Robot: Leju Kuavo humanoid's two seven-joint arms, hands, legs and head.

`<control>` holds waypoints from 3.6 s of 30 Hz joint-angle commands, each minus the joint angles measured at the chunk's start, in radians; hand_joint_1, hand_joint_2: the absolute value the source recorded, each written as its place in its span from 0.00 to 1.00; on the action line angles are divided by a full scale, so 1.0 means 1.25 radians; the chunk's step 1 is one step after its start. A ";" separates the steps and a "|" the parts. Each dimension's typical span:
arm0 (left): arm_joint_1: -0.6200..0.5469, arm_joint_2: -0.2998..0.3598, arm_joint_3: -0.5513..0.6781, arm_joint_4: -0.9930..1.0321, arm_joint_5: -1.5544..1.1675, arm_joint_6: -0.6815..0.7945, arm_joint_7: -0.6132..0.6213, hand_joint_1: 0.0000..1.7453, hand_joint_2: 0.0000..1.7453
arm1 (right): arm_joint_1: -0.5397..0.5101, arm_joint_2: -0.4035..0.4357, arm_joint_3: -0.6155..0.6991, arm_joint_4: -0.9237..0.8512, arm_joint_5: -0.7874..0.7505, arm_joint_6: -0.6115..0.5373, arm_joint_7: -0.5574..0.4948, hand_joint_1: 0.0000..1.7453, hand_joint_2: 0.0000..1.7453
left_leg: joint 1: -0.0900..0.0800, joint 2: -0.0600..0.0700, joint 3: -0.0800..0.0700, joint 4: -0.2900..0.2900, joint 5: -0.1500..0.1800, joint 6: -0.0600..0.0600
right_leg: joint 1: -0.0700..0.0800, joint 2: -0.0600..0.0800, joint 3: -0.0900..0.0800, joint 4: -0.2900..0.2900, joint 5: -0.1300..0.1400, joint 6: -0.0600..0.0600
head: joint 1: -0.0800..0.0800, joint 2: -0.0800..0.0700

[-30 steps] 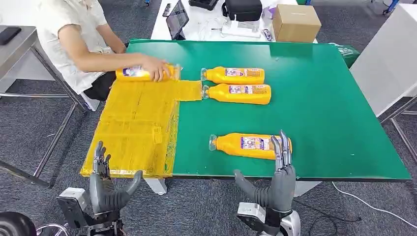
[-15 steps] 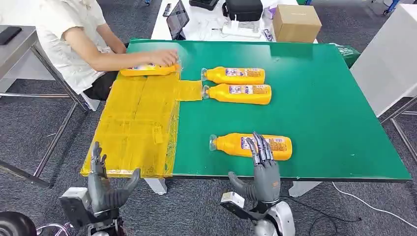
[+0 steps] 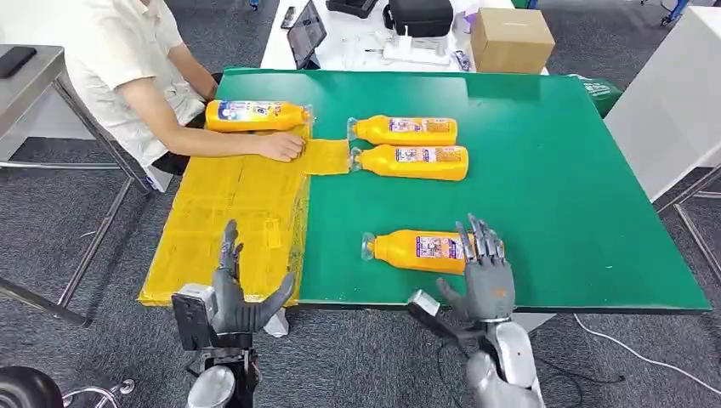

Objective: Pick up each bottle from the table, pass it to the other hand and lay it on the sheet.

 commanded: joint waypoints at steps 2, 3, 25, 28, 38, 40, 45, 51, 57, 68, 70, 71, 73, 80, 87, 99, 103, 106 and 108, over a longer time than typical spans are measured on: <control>-0.046 0.021 -0.037 0.067 0.005 -0.004 0.007 0.00 1.00 | -0.101 -0.041 -0.021 0.139 0.014 0.002 0.035 0.00 1.00 | 0.000 0.001 0.004 -0.001 -0.001 0.001 | 0.001 -0.001 0.004 -0.002 -0.001 -0.002 | 0.000 0.000; -0.048 0.021 -0.038 0.069 0.005 -0.005 0.007 0.00 1.00 | -0.105 -0.043 -0.019 0.144 0.013 0.002 0.038 0.00 1.00 | 0.000 0.000 0.002 -0.001 0.000 0.001 | 0.000 -0.001 0.003 -0.001 0.000 -0.001 | 0.000 0.000; -0.075 0.027 -0.050 0.075 0.007 -0.057 0.061 0.00 1.00 | -0.213 -0.165 0.199 0.372 -0.085 0.144 0.287 0.00 1.00 | 0.000 0.000 0.003 -0.001 -0.001 0.002 | 0.000 -0.001 0.004 -0.001 -0.001 -0.002 | 0.000 0.000; -0.077 0.025 -0.051 0.073 0.007 -0.058 0.061 0.00 1.00 | -0.217 -0.164 0.201 0.373 -0.087 0.150 0.288 0.00 1.00 | 0.000 0.000 0.003 -0.001 0.000 0.002 | 0.001 -0.001 0.003 -0.001 0.000 -0.002 | 0.000 0.000; -0.086 0.023 -0.056 0.077 0.006 -0.067 0.064 0.00 1.00 | -0.234 -0.166 0.216 0.394 -0.098 0.168 0.290 0.00 1.00 | 0.000 0.000 0.005 -0.001 0.000 0.002 | 0.001 -0.002 0.006 -0.001 0.000 -0.002 | 0.000 0.000; -0.086 0.025 -0.057 0.077 0.006 -0.069 0.065 0.00 1.00 | -0.236 -0.168 0.219 0.398 -0.097 0.169 0.287 0.00 1.00 | 0.000 0.000 0.003 -0.001 0.000 0.002 | 0.000 -0.001 0.004 -0.001 0.000 0.000 | 0.000 0.000; -0.095 0.026 -0.067 0.089 0.011 -0.081 0.065 0.00 1.00 | -0.265 -0.177 0.231 0.471 -0.120 0.162 0.257 1.00 1.00 | 0.000 0.000 0.005 -0.001 0.000 0.002 | 0.000 -0.001 0.006 -0.001 0.000 -0.001 | 0.000 0.000; -0.094 0.024 -0.075 0.086 0.023 -0.088 0.066 0.00 1.00 | -0.279 -0.179 0.257 0.520 -0.111 0.169 0.227 1.00 1.00 | 0.000 0.000 0.004 -0.001 0.000 0.002 | 0.000 -0.001 0.004 -0.001 0.000 -0.001 | 0.000 0.000; -0.074 0.034 -0.080 0.071 0.032 -0.084 0.070 0.00 1.00 | -0.262 -0.175 0.238 0.515 -0.208 0.233 0.142 1.00 1.00 | 0.000 -0.001 0.006 -0.001 0.000 0.002 | 0.001 -0.002 0.006 -0.002 0.000 -0.001 | 0.000 0.000; -0.063 0.013 -0.033 0.089 0.117 -0.070 0.111 0.00 1.00 | -0.208 -0.118 0.215 0.395 -0.383 0.218 0.029 1.00 1.00 | 0.001 0.001 0.008 -0.002 0.000 0.002 | 0.002 -0.001 0.008 -0.002 0.000 -0.002 | 0.000 0.000; -0.063 0.011 -0.011 0.118 0.185 -0.079 0.118 0.00 1.00 | -0.176 -0.092 0.223 0.334 -0.450 0.219 -0.001 1.00 1.00 | 0.001 0.002 0.007 -0.001 0.000 0.001 | 0.001 0.000 0.007 -0.002 0.001 -0.001 | 0.000 0.000; -0.059 0.005 0.005 0.126 0.232 -0.090 0.127 0.00 1.00 | -0.159 -0.078 0.220 0.301 -0.486 0.218 -0.020 1.00 1.00 | 0.001 0.001 0.008 -0.002 0.000 0.001 | 0.001 -0.001 0.008 -0.002 0.001 -0.002 | 0.000 0.000; -0.053 0.008 0.011 0.137 0.294 -0.099 0.126 0.00 1.00 | -0.130 -0.064 0.247 0.249 -0.523 0.203 -0.024 1.00 1.00 | 0.001 0.002 0.009 -0.002 -0.001 0.001 | 0.001 0.001 0.008 -0.002 0.000 -0.002 | 0.000 0.000; -0.040 0.013 -0.008 0.107 0.356 -0.090 0.113 0.00 1.00 | -0.084 -0.038 0.266 0.128 -0.648 0.191 -0.078 1.00 1.00 | 0.000 0.001 0.003 0.000 0.000 0.001 | 0.000 0.000 0.003 0.000 0.000 -0.001 | -0.001 0.000; -0.055 0.031 -0.099 0.092 0.360 -0.160 0.132 0.00 1.00 | -0.077 -0.023 0.414 0.032 -0.692 0.274 -0.060 1.00 1.00 | 0.000 0.002 0.002 0.000 -0.001 0.001 | 0.001 0.001 0.002 0.001 -0.001 -0.002 | 0.000 0.000; -0.096 0.027 -0.147 0.088 0.368 -0.249 0.129 0.00 1.00 | -0.181 0.025 0.544 0.235 -0.697 0.385 -0.056 1.00 1.00 | 0.000 0.002 0.002 -0.001 0.000 0.002 | 0.001 0.001 0.003 -0.001 0.000 -0.001 | 0.000 0.000; -0.102 0.024 -0.145 0.087 0.375 -0.256 0.122 0.00 1.00 | -0.186 0.029 0.555 0.238 -0.698 0.387 -0.052 1.00 1.00 | 0.000 0.001 0.003 -0.001 -0.001 0.002 | 0.001 0.000 0.003 0.000 -0.001 -0.002 | 0.000 0.000; -0.102 0.025 -0.143 0.076 0.391 -0.274 0.124 0.00 1.00 | -0.191 0.029 0.563 0.242 -0.703 0.394 -0.049 1.00 1.00 | 0.000 0.001 0.003 -0.001 -0.001 0.002 | 0.001 0.000 0.004 -0.001 0.000 -0.002 | 0.000 0.000; -0.107 0.024 -0.138 0.081 0.406 -0.286 0.126 0.00 1.00 | -0.191 0.030 0.571 0.244 -0.704 0.399 -0.051 1.00 1.00 | 0.000 0.001 0.003 0.000 -0.001 0.002 | 0.001 0.000 0.003 0.000 0.000 -0.001 | 0.000 0.000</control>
